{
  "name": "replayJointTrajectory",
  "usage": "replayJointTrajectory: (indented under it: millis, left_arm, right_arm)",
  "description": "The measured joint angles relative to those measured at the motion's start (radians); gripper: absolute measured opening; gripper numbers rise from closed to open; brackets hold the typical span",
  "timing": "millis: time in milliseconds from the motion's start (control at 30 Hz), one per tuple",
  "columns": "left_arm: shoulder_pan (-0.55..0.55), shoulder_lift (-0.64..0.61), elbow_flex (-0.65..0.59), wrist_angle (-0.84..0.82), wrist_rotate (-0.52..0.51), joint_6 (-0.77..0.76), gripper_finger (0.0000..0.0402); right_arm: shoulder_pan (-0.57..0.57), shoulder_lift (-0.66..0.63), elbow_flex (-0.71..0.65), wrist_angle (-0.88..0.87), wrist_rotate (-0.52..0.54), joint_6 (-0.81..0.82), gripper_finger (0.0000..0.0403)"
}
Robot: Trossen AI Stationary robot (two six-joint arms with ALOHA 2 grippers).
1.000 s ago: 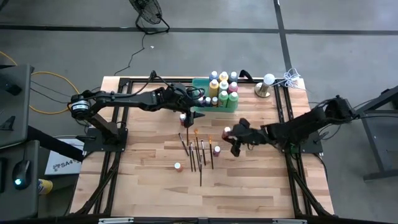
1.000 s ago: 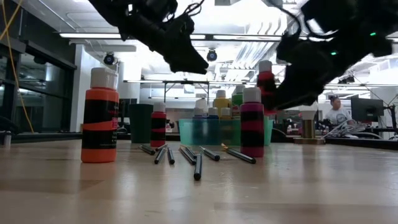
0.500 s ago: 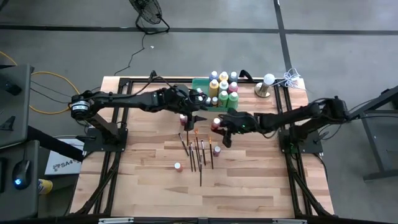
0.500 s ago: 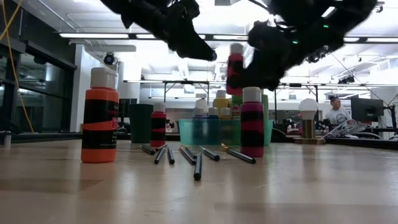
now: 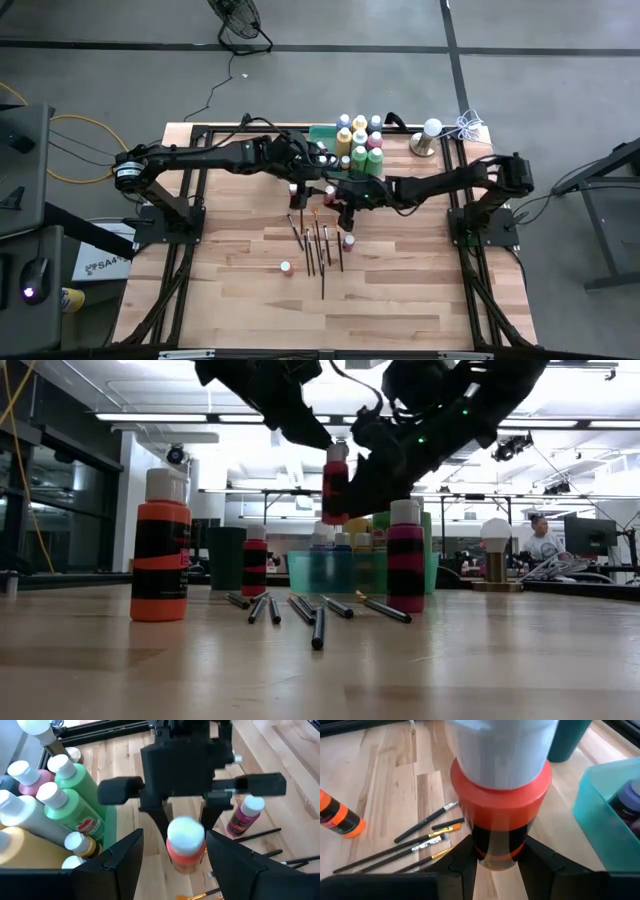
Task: Pick & Place Paint Supplies
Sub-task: Put the small dark orange paint bottle into the green bin
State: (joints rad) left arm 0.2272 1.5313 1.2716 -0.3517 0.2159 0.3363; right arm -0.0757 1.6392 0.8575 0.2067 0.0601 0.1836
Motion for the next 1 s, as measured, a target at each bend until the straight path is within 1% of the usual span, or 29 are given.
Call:
replayJointTrajectory:
  millis: [100,267,767,867,1000]
  left_arm:
    - [0.0,0.007,-0.001,-0.016,0.003,0.0,0.0209]
    - [0.0,0.021,-0.001,-0.054,0.002,0.003,0.0209]
    - [0.002,0.06,-0.001,-0.003,0.006,0.008,0.0207]
    - [0.002,0.059,-0.001,0.004,0.007,0.008,0.019]
    - [0.002,0.059,-0.001,0.002,0.008,0.007,0.0145]
  right_arm:
    - [-0.006,0.025,0.028,0.003,-0.018,-0.012,0.0115]
    - [-0.02,0.035,0.041,0.008,-0.015,-0.016,0.0116]
    - [-0.039,0.035,0.041,0.006,-0.018,-0.006,0.0116]
    - [-0.039,0.035,0.041,0.0,-0.019,-0.005,0.0116]
    - [-0.038,0.035,0.041,-0.003,-0.019,-0.008,0.0116]
